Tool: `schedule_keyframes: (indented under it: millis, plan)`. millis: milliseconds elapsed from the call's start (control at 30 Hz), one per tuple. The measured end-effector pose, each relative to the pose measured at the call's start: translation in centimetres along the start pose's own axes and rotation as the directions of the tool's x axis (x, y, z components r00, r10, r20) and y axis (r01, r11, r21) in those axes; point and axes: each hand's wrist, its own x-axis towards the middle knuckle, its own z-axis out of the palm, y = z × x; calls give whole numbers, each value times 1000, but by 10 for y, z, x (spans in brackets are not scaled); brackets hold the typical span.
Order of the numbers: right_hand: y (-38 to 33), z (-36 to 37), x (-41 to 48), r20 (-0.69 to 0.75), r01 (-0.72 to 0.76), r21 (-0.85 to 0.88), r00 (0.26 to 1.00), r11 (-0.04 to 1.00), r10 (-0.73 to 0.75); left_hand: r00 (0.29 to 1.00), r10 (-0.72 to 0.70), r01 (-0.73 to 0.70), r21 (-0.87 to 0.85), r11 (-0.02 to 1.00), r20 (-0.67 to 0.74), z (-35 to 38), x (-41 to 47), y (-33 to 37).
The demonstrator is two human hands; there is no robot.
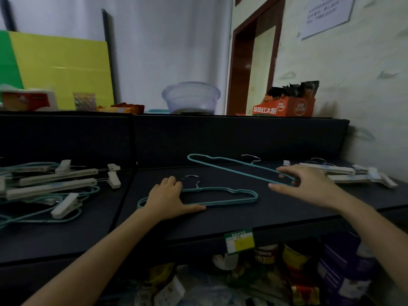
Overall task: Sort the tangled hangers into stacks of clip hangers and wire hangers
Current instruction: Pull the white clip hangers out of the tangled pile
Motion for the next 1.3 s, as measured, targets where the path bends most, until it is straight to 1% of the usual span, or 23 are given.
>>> schedule_keyframes:
  millis: [100,200,300,433,567,667,733,833,933,1033,1100,1200,1300]
  plan:
    - [-5,10,12,66,47,58,997,997,-51,999,-2,3,-20,1000,35,-3,-4,-4]
    - [-13,22,24,156,87,104,982,991,-103,997,4,-4,-1,1000,72,-13,-14,-18]
    - [-24,35,36,203,139,144,965,980,-166,1000,4,-4,8,1000,8,-26,-32,-38]
    - [-39,55,50,264,203,209,930,957,-255,999,-24,23,-29,999,-44,-43,-61,-69]
    - [-47,72,63,363,269,134,882,954,-300,988,-108,106,-24,994,-111,-56,-86,-94]
    - [-44,77,71,464,292,100,832,951,-304,979,-148,146,-25,989,-142,-61,-99,-113]
    - [-46,80,74,497,319,55,813,946,-303,974,-168,166,-27,986,-150,-65,-105,-123]
    - [-61,82,77,431,383,8,832,924,-349,964,-207,204,-36,978,-164,-73,-114,-137]
    - [-94,83,78,318,441,60,842,896,-436,950,-237,235,-38,971,-202,-84,-125,-155]
    - [-134,88,78,236,521,123,811,845,-535,927,-270,282,11,959,-259,-97,-139,-175]
    - [-160,92,74,205,544,182,793,819,-573,915,-300,311,-4,951,-269,-108,-151,-188]
    - [-201,102,68,181,580,222,765,783,-618,900,-326,323,-58,945,-290,-121,-172,-216]
    - [-242,116,66,165,595,234,755,769,-635,880,-314,315,-58,947,-356,-128,-188,-250]
